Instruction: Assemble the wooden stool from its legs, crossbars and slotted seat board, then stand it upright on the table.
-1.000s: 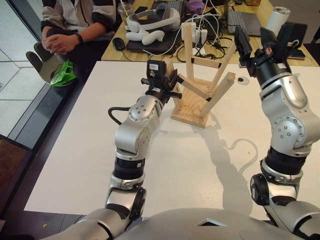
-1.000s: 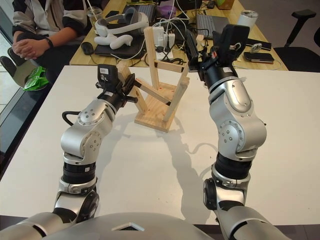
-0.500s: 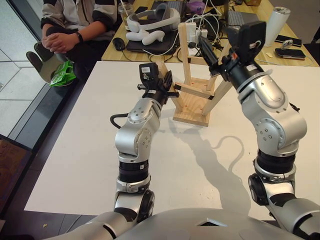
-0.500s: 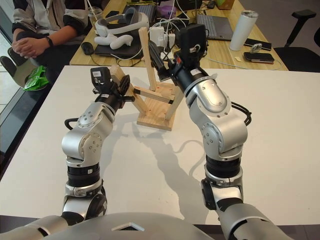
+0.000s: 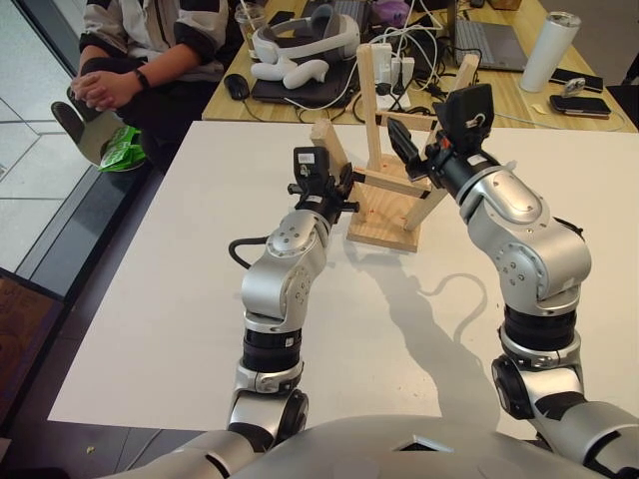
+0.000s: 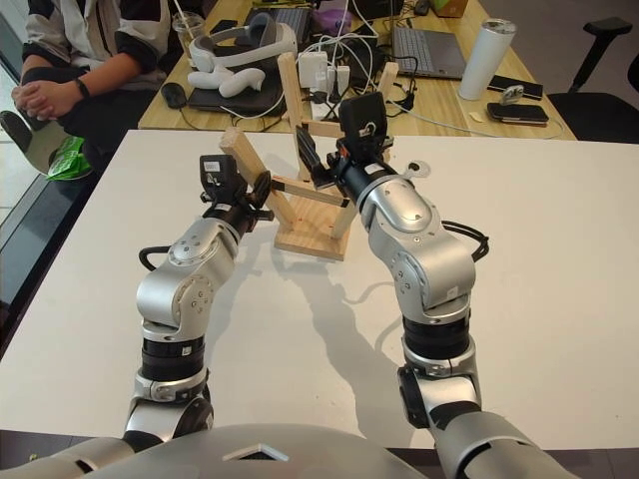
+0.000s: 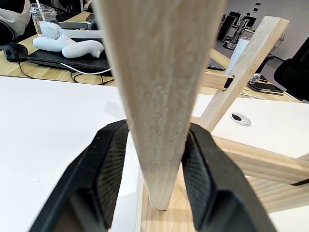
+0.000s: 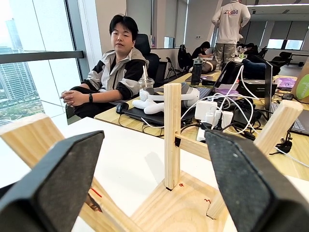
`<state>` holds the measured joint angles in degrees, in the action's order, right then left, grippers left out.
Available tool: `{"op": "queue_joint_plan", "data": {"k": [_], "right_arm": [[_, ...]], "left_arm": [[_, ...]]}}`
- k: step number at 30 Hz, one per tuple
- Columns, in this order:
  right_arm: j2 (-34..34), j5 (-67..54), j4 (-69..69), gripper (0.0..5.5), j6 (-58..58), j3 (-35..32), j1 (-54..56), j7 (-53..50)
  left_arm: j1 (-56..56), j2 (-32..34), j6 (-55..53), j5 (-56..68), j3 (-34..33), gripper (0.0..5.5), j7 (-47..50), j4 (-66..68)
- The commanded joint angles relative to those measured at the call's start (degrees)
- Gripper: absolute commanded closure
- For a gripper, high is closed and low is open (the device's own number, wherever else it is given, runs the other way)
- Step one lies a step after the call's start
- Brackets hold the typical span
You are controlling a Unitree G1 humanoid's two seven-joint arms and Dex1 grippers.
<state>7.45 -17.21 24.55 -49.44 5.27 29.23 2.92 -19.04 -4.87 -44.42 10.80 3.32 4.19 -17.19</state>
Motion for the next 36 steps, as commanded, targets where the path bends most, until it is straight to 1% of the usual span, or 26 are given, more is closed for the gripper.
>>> {"op": "queue_joint_plan", "data": {"k": [1, 8, 12, 17, 21, 23, 25, 28, 30, 33, 36], "right_arm": [[-0.43, 1.11, -1.53, 1.66, -0.01, 0.21, -1.38, 0.17], [-0.10, 3.62, -5.53, 1.66, 0.16, 2.38, -4.79, 0.89], [-0.64, 4.65, -7.16, 1.66, 0.68, 3.23, -4.78, 1.42], [-3.55, 4.59, -7.05, 1.66, 7.77, 1.93, -2.02, 2.33], [-5.11, 2.73, -5.33, 1.66, 13.75, -2.77, 1.50, 2.88], [-4.70, 1.54, -3.80, 1.66, 15.41, -6.31, 4.44, 2.48], [-3.35, 1.48, -1.91, 1.66, 16.08, -9.15, 7.57, 1.50], [-1.44, 2.41, 1.88, 1.66, 14.31, -11.18, 9.69, -0.32], [-1.33, 1.39, 5.88, 1.66, 10.49, -11.25, 6.74, -1.39], [-2.38, -0.68, 12.74, 1.66, 2.56, -12.15, -4.53, -3.14], [-1.80, -2.48, 19.15, 1.66, -1.10, -13.44, -14.60, -2.64]], "left_arm": [[-0.66, -0.70, -0.76, 0.47, -1.10, 3.68, 0.16, -0.47], [-1.48, -1.43, 0.68, 1.11, -1.75, 3.68, 0.13, -1.64], [-1.31, -1.64, 0.92, 1.35, -1.58, 3.68, 0.24, -1.99], [-1.31, -2.06, 1.56, 1.74, -1.53, 3.68, 0.17, -2.24], [-1.21, -1.83, 1.71, 2.05, -1.93, 3.68, 0.14, -2.43], [-1.05, -1.71, 1.81, 2.18, -2.22, 3.68, 0.26, -2.60], [-0.75, -1.58, 1.85, 2.27, -2.46, 3.68, 0.47, -2.90], [-0.39, -1.53, 1.73, 2.36, -2.62, 3.68, 0.69, -3.28], [-0.16, -1.53, 1.59, 2.39, -2.74, 3.68, 0.82, -3.64], [-0.08, -1.33, 1.32, 2.36, -2.95, 3.68, 0.92, -4.03], [0.35, -0.45, 1.25, 1.74, -3.21, 3.68, 1.20, -4.88]]}}
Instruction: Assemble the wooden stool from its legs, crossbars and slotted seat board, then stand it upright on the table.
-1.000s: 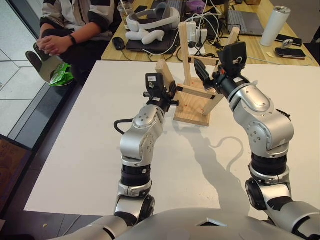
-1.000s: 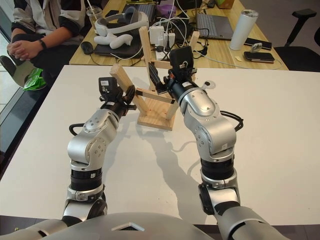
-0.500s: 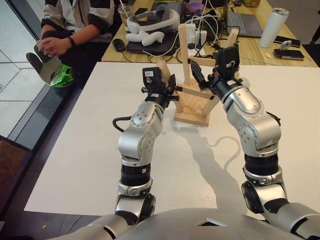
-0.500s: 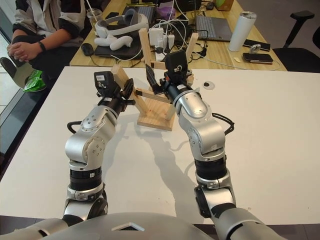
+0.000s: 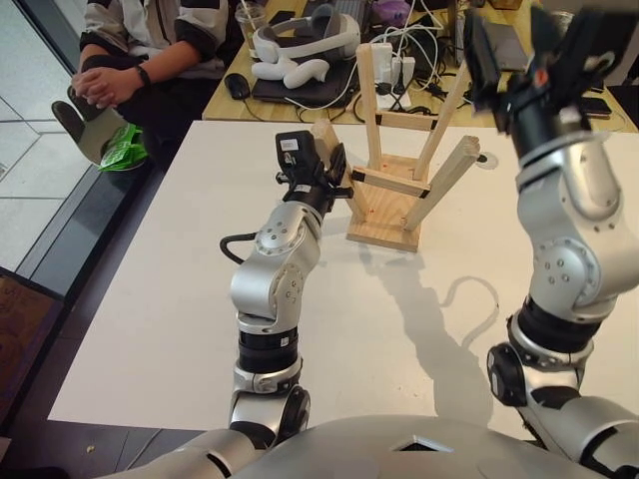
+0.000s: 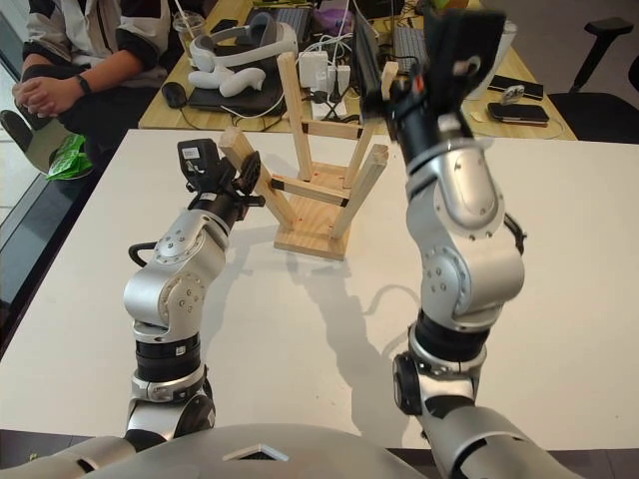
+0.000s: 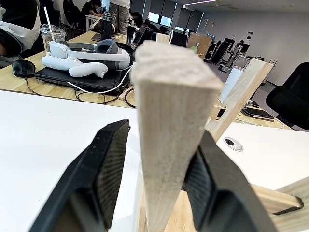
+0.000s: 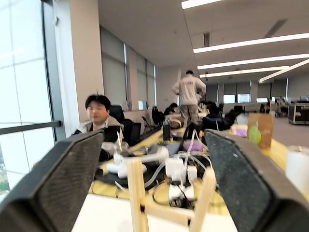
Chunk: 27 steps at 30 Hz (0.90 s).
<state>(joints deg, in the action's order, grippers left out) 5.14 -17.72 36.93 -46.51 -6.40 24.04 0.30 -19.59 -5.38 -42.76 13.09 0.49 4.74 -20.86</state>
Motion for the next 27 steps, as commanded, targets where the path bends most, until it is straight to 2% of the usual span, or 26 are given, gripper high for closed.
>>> {"op": "queue_joint_plan", "data": {"k": [1, 6, 11, 19, 27], "right_arm": [[0.83, -2.46, 8.09, 1.66, -4.30, -2.27, -11.32, 0.39], [2.25, -4.06, 10.07, 1.66, -1.37, -3.21, -17.09, 3.51], [4.32, -5.05, 6.77, 1.66, 2.90, 0.60, -21.61, 9.45], [4.91, -0.54, -2.07, 1.66, 7.79, 3.72, -17.63, 8.79], [3.36, -0.49, -5.05, 1.66, 9.04, 5.32, -14.15, 7.97]], "left_arm": [[1.06, 0.18, -0.41, -0.65, -0.45, 3.68, 0.72, -1.40], [1.19, 0.17, -0.10, -0.96, -0.13, 3.68, 0.86, -1.23], [0.21, 0.24, 1.21, -1.83, 1.11, 3.68, 0.83, 0.42], [-0.33, -0.19, 2.74, -3.19, 2.13, 3.68, 1.06, 1.50], [-0.27, -0.21, 2.96, -3.92, 3.10, 3.68, 0.66, 1.59]]}}
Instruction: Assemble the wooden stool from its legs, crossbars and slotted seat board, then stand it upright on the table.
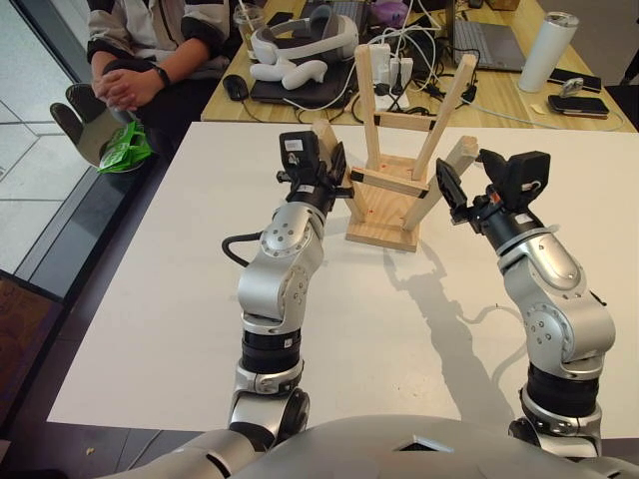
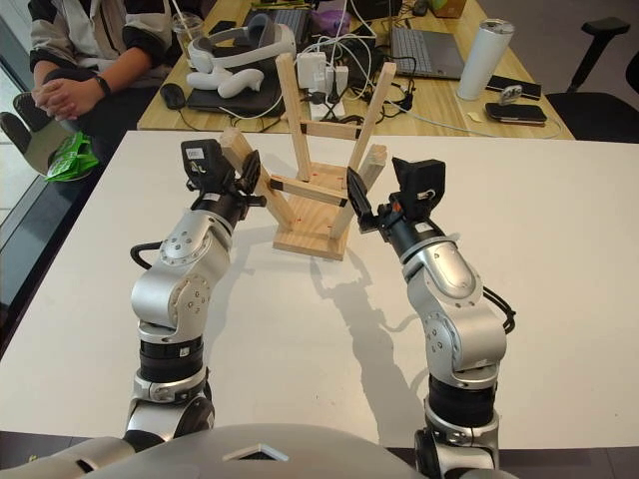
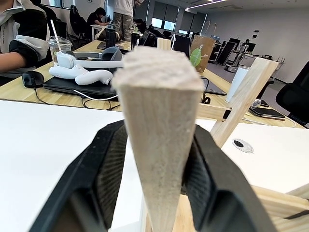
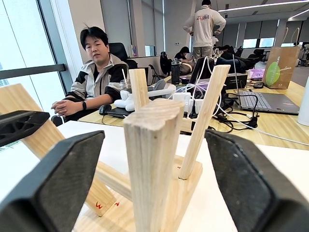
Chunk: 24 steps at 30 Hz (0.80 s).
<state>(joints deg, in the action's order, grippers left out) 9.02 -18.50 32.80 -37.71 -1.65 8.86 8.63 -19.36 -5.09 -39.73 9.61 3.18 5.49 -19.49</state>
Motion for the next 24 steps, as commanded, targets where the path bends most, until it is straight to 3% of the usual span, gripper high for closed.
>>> {"op": "queue_joint_plan", "data": {"k": [1, 3, 16, 24], "right_arm": [[-0.57, 0.19, -1.11, 1.66, 0.21, 0.57, 1.07, -0.49], [-0.55, -0.03, -1.45, 1.66, 0.17, 0.41, 1.22, -0.60], [0.17, -0.65, -2.27, 3.75, 0.48, 0.12, 2.05, 0.28], [1.74, -0.64, -2.86, 4.27, 0.52, -0.15, 2.52, 1.35]], "left_arm": [[-0.53, -0.39, -0.13, -0.48, 0.53, 3.68, -0.21, 0.19], [-0.51, -0.22, -0.19, -0.57, 0.68, 3.68, -0.35, 0.09], [-2.66, -0.13, -0.26, -1.44, 1.07, 3.65, -0.96, 1.39], [-2.79, 0.05, -1.01, -1.57, 1.15, 3.65, -1.41, 0.89]]}}
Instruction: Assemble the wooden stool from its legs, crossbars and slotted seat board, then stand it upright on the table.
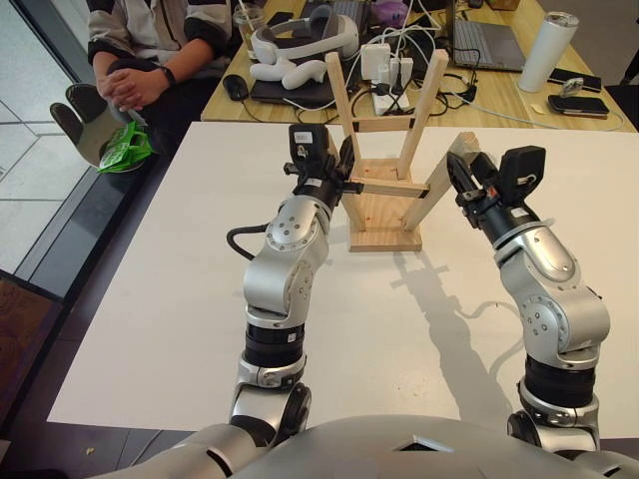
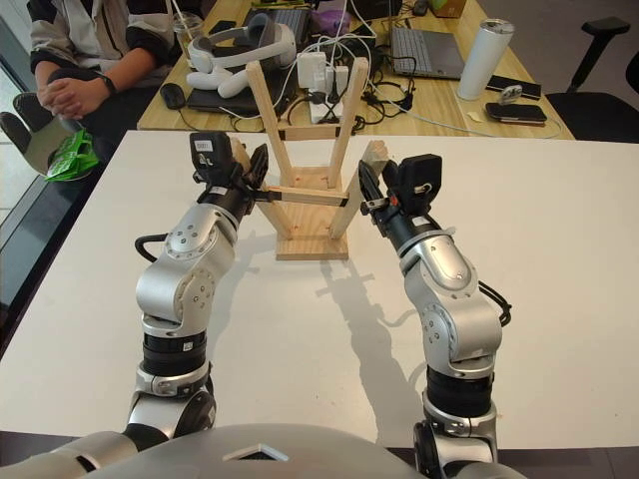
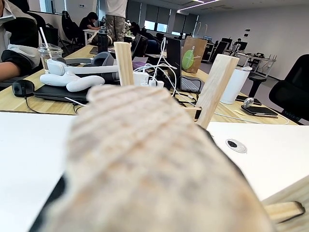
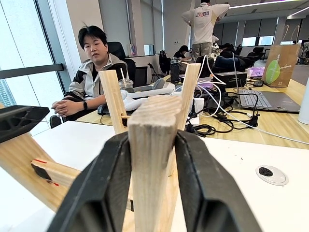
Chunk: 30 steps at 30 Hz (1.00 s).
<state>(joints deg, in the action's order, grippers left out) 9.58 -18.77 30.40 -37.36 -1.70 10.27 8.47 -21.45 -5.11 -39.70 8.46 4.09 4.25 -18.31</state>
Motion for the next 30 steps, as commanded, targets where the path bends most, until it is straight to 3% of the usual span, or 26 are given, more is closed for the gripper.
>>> {"op": "queue_joint_plan", "data": {"k": [1, 12, 18, 21, 27, 30], "right_arm": [[1.43, -0.33, -0.58, 4.27, 0.20, -0.14, 1.17, 1.68], [2.23, 0.22, -1.35, 4.27, 0.22, -0.18, 2.40, 1.49], [1.98, 0.21, -1.41, 4.27, 0.37, -0.33, 2.92, 1.01], [1.73, -0.02, -1.34, 4.27, 0.46, -0.45, 3.21, 0.90], [1.25, -0.73, 0.24, 3.16, 1.19, -0.75, 4.20, 1.05], [0.42, -1.90, 1.69, 3.16, 1.91, -2.67, 7.38, 0.09]], "left_arm": [[-0.67, 0.07, -1.11, -0.42, 0.24, 3.65, -0.18, -0.33], [1.12, -0.63, -1.44, -0.60, 1.49, 3.65, 0.16, -1.75], [1.38, -0.85, -0.98, -0.50, 1.88, 2.79, 0.01, -2.55], [1.20, -0.87, -1.05, -0.49, 1.72, 2.70, 0.13, -2.65], [1.12, -0.84, -1.07, -0.54, 1.52, 2.67, 0.29, -2.71], [1.14, -0.85, -1.21, -0.39, 1.27, 2.67, 0.30, -2.90]]}}
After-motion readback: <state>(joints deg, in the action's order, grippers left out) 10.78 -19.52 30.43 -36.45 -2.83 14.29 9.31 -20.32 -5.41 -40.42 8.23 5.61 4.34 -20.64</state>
